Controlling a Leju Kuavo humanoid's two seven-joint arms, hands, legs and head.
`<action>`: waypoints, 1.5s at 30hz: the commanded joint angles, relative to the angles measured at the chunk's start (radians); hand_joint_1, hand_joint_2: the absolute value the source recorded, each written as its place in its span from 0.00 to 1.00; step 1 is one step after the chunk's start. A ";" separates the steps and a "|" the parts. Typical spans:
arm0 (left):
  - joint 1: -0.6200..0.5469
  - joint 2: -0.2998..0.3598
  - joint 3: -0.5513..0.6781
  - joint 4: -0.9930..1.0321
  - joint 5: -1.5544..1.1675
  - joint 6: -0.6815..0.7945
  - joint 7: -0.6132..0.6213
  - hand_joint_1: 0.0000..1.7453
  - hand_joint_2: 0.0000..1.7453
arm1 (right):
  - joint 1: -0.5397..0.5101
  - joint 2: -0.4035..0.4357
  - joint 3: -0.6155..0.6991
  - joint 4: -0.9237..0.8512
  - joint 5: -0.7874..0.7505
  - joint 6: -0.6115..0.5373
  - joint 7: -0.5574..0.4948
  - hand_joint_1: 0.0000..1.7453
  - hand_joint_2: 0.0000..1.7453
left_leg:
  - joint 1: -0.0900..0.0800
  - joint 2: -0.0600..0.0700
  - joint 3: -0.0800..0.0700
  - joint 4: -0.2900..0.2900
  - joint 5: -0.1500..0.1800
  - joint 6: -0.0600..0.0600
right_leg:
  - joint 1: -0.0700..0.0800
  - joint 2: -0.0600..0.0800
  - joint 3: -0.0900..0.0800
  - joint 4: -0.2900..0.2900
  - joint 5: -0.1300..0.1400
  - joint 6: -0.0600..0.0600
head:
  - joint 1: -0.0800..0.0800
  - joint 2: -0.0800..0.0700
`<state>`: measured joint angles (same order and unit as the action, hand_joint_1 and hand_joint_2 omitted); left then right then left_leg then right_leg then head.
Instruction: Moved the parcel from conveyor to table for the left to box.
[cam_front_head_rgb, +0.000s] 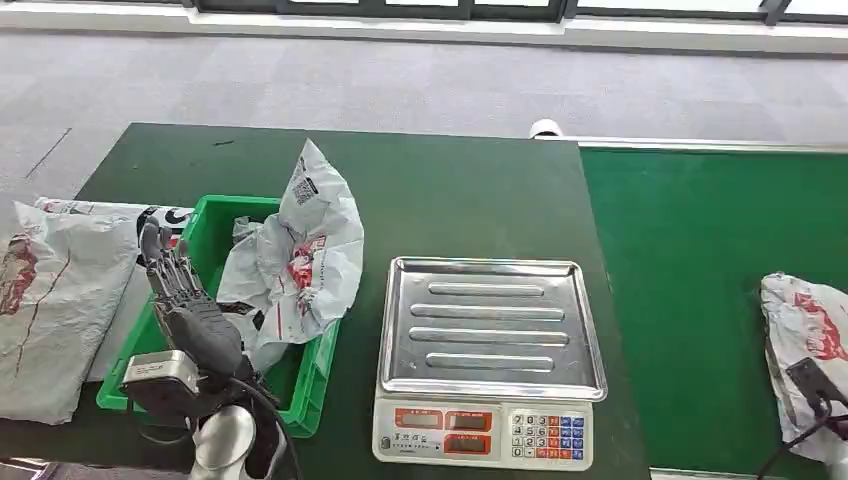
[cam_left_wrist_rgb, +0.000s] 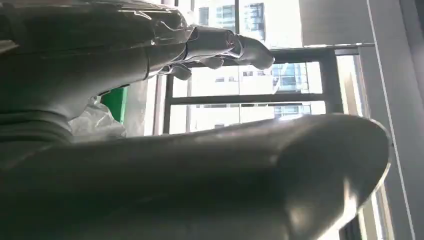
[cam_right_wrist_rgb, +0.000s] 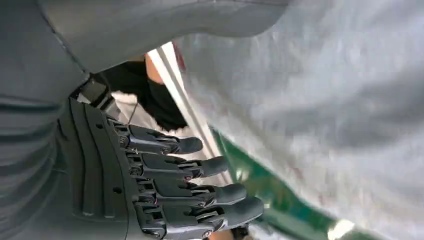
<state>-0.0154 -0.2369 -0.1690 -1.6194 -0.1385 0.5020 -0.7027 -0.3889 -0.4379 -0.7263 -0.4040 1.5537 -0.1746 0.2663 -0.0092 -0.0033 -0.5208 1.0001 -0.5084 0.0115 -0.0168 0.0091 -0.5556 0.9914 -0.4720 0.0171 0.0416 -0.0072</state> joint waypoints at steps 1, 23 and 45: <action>-0.023 0.019 -0.006 0.055 -0.011 0.002 0.005 0.00 0.00 | -0.020 0.073 -0.085 0.080 0.000 0.066 0.007 0.00 1.00 | 0.002 0.002 0.005 -0.005 0.001 -0.003 | 0.002 0.001 0.004 -0.006 0.002 -0.002 | 0.000 0.000; 0.013 -0.003 0.010 0.005 -0.061 -0.003 0.024 0.00 0.00 | 0.006 0.170 -0.112 0.063 -0.017 0.090 -0.116 0.00 1.00 | 0.003 0.001 0.003 -0.003 0.000 -0.002 | 0.002 0.000 0.004 -0.004 0.001 -0.001 | 0.000 0.000; 0.050 -0.008 0.050 -0.050 -0.055 -0.005 0.025 0.00 0.00 | 0.021 0.306 0.060 -0.112 -0.086 -0.071 -0.306 1.00 1.00 | 0.005 0.016 0.001 -0.005 -0.001 -0.004 | 0.005 0.014 0.007 -0.006 0.003 -0.002 | 0.000 0.000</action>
<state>0.0119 -0.2384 -0.1678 -1.6613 -0.2174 0.5028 -0.6619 -0.3670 -0.2426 -0.7755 -0.4372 1.5095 -0.2072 -0.0260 -0.0055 0.0094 -0.5210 1.0003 -0.5116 0.0107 -0.0134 0.0207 -0.5489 0.9907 -0.4716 0.0167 0.0412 -0.0072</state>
